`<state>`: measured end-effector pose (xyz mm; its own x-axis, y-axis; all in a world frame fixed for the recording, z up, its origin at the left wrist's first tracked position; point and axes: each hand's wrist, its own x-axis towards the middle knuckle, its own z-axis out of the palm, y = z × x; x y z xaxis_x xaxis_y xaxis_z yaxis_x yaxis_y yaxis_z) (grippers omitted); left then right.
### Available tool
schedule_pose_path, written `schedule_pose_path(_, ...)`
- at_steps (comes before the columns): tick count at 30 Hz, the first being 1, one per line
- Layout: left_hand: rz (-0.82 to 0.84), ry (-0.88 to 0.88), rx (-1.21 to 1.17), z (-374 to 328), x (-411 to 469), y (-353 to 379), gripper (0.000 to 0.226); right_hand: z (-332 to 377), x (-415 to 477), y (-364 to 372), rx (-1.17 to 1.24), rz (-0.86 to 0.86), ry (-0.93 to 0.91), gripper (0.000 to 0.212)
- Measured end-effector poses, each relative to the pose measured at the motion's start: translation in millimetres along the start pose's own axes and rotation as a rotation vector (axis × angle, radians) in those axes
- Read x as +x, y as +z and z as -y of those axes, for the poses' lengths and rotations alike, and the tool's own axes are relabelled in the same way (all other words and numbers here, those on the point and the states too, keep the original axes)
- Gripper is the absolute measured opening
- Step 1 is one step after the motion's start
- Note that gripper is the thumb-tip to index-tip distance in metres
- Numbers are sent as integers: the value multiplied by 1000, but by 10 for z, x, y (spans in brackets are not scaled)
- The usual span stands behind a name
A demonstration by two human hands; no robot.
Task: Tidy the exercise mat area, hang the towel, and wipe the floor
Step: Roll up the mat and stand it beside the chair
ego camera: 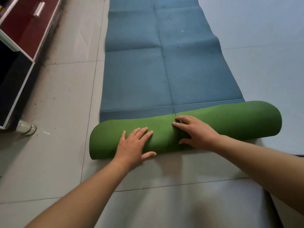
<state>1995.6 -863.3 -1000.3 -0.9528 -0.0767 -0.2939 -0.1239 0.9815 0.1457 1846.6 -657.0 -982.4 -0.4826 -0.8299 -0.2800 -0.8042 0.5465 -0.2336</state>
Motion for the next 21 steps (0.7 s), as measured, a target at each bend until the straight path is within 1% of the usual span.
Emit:
schedule_pose_path(3,47,-2,9,3,43,-28,82,-19,-14,7,10,-39,0,71)
schedule_pose_path(5,67,-2,-1,25,76,-45,83,-15,-23,33,-14,-33,16,71)
schedule_pose_path(9,126,10,7,26,145,-71,79,16,-90,128,-65,119,55,70)
schedule_pose_path(11,113,10,-25,32,177,-76,74,30,-114,123,-61,120,47,79)
schedule_pose_path(13,75,17,-64,58,204,-105,69,24,-95,96,-109,112,34,91)
schedule_pose_path(15,40,29,-81,80,211,-149,66,30,-54,72,-171,92,22,95)
schedule_pose_path(18,12,40,-84,85,198,-218,61,39,-5,24,-189,59,16,87)
schedule_pose_path(21,-1,39,-102,88,179,-272,56,51,23,-46,-118,76,26,74)
